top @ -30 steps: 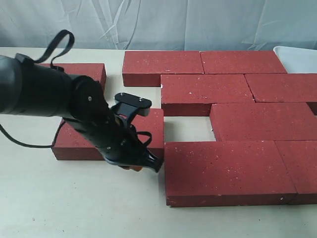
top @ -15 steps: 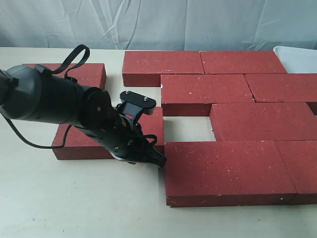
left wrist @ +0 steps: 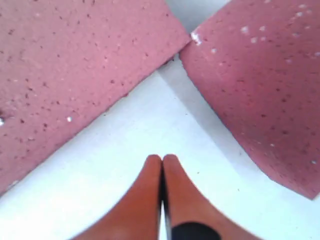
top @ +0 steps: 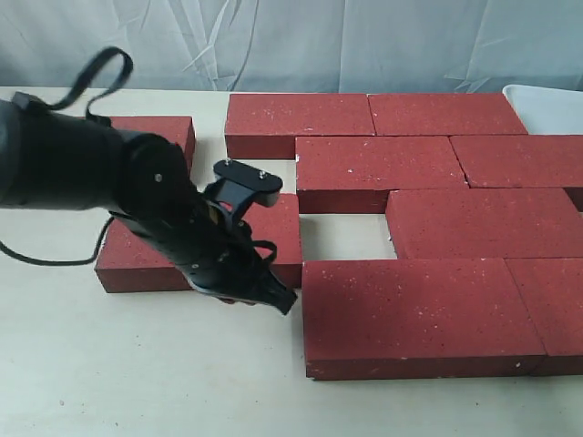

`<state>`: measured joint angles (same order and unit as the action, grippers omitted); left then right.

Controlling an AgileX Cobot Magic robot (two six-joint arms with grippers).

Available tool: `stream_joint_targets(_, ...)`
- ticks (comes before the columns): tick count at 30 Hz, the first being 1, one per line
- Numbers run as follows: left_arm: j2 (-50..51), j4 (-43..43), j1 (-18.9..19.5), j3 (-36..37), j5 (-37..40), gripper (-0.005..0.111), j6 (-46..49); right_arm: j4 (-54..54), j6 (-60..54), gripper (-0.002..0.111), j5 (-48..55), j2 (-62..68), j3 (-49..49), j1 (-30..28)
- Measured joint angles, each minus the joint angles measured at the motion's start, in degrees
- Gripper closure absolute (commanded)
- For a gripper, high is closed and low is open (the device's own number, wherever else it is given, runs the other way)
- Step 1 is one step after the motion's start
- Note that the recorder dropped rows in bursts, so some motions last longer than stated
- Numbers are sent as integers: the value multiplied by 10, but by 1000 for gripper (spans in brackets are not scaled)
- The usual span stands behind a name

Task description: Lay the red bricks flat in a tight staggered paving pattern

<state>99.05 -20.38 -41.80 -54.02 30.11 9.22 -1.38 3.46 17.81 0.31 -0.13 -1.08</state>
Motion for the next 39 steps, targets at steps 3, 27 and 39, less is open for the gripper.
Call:
stream_joint_targets(3,-53,45,2,0,16,107,-30,0,0,109,0,0,0,0)
stream_joint_targets(27,-16,244,346,43,-20,107,-191,0,0,109,0,0,0,0)
stream_joint_targets(39,18,14,346,43,-87,107,1,0,0,109,0,0,0,0)
